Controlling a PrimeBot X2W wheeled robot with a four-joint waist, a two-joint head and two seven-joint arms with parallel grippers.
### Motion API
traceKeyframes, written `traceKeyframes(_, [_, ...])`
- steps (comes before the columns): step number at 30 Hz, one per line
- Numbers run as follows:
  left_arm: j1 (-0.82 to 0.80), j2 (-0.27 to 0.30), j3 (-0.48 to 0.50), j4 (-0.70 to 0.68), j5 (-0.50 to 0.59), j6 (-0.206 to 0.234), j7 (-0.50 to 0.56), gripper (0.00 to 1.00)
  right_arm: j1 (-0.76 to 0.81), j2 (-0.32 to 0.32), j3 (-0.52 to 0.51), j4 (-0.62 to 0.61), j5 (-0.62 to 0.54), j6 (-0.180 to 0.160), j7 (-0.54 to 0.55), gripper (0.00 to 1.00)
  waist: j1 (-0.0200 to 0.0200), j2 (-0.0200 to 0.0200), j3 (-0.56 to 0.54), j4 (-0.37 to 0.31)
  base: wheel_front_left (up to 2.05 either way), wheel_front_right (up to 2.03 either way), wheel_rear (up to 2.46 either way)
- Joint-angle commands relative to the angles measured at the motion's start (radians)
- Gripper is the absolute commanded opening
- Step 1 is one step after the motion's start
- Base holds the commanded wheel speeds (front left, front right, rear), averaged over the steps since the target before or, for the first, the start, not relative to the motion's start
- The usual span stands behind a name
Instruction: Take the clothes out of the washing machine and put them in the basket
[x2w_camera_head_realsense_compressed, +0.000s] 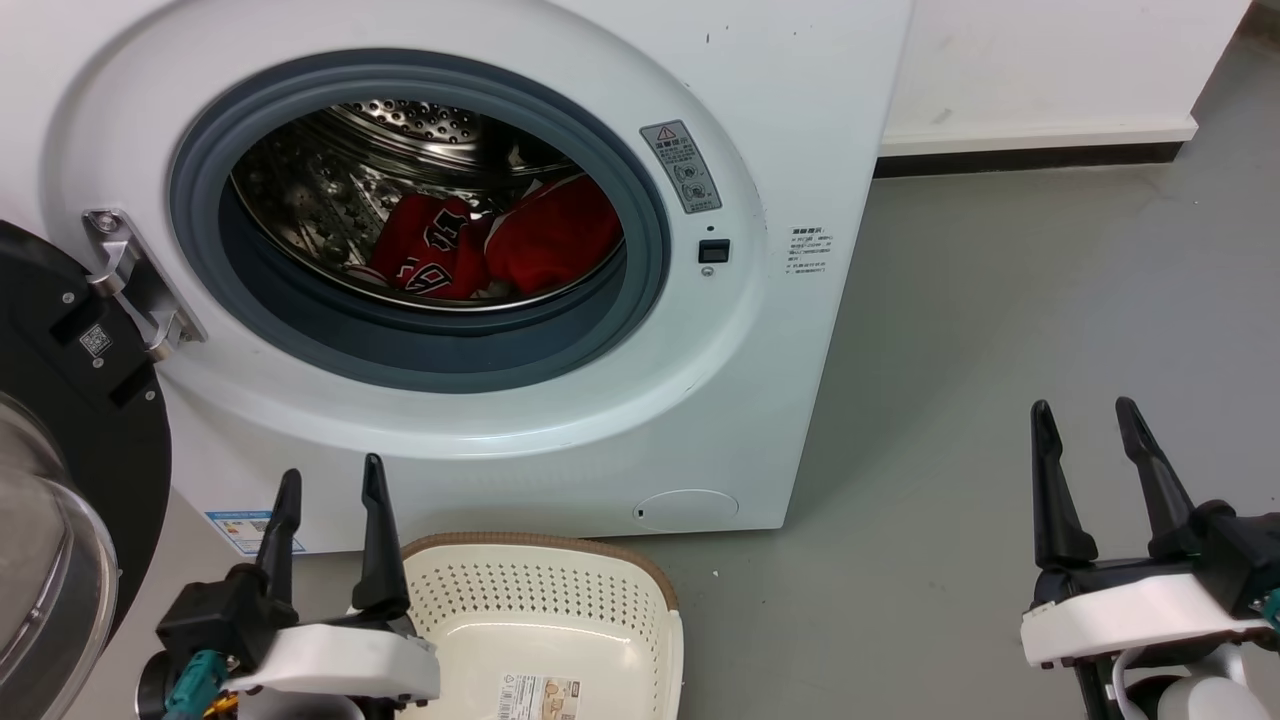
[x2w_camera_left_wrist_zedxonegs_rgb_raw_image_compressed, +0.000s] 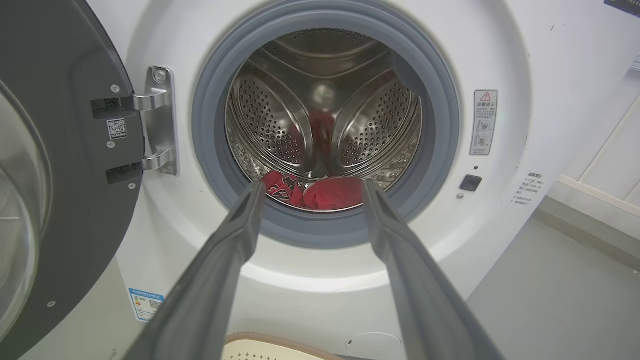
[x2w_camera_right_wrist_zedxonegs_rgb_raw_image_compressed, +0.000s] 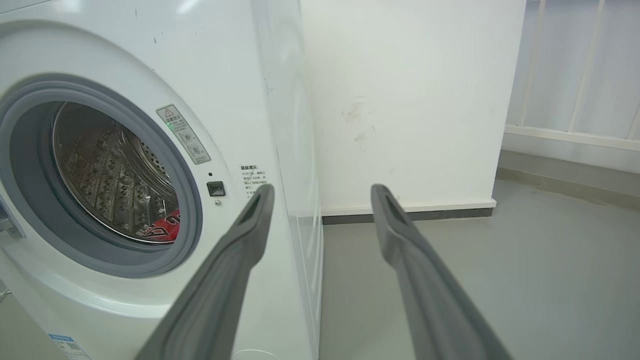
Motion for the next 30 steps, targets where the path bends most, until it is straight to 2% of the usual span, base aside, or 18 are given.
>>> traceKeyframes(1, [0.001, 0.009, -0.009, 0.003, 0.021, 0.002, -0.008, 1.0, 0.009, -0.004, 0.001, -0.004, -0.024, 0.0, -0.007, 1.0, 0.0, 0.0, 0.0, 0.0, 0.0, 0.0, 0.0])
traceKeyframes(10, [0.008, 0.021, -0.018, 0.05, 0.09, 0.001, -0.028, 1.0, 0.014, -0.004, 0.007, 0.026, -0.116, 0.0, -0.028, 1.0, 0.0, 0.0, -0.005, -0.002, 0.0, 0.0, 0.0])
traceKeyframes(16, [0.013, 0.058, -0.085, 0.048, 0.195, 0.041, -0.041, 1.0, 0.02, -0.004, 0.018, 0.032, -0.187, 0.0, -0.04, 1.0, 0.0, 0.0, -0.009, -0.002, 0.0, 0.0, 0.0])
traceKeyframes(19, [0.012, 0.068, -0.104, 0.042, 0.205, 0.067, -0.046, 1.0, 0.021, -0.004, 0.019, 0.028, -0.209, 0.0, -0.046, 1.0, 0.0, 0.0, -0.008, -0.003, 0.0, 0.0, 0.0])
traceKeyframes(24, [0.017, 0.065, -0.103, 0.022, 0.2, 0.076, -0.056, 1.0, 0.025, -0.004, 0.013, 0.034, -0.206, 0.0, -0.056, 1.0, 0.0, 0.0, -0.007, -0.005, 0.0, 0.0, 0.0])
traceKeyframes(27, [0.025, 0.053, -0.089, 0.019, 0.194, 0.062, -0.061, 1.0, 0.028, -0.004, 0.012, 0.044, -0.209, 0.0, -0.061, 1.0, 0.0, 0.0, -0.008, -0.006, 0.0, 0.0, 0.0])
traceKeyframes(30, [0.033, 0.038, -0.067, 0.023, 0.177, 0.012, -0.067, 1.0, 0.03, -0.004, 0.011, 0.053, -0.194, 0.0, -0.066, 1.0, 0.0, 0.0, -0.009, -0.007, 0.0, 0.0, 0.0])
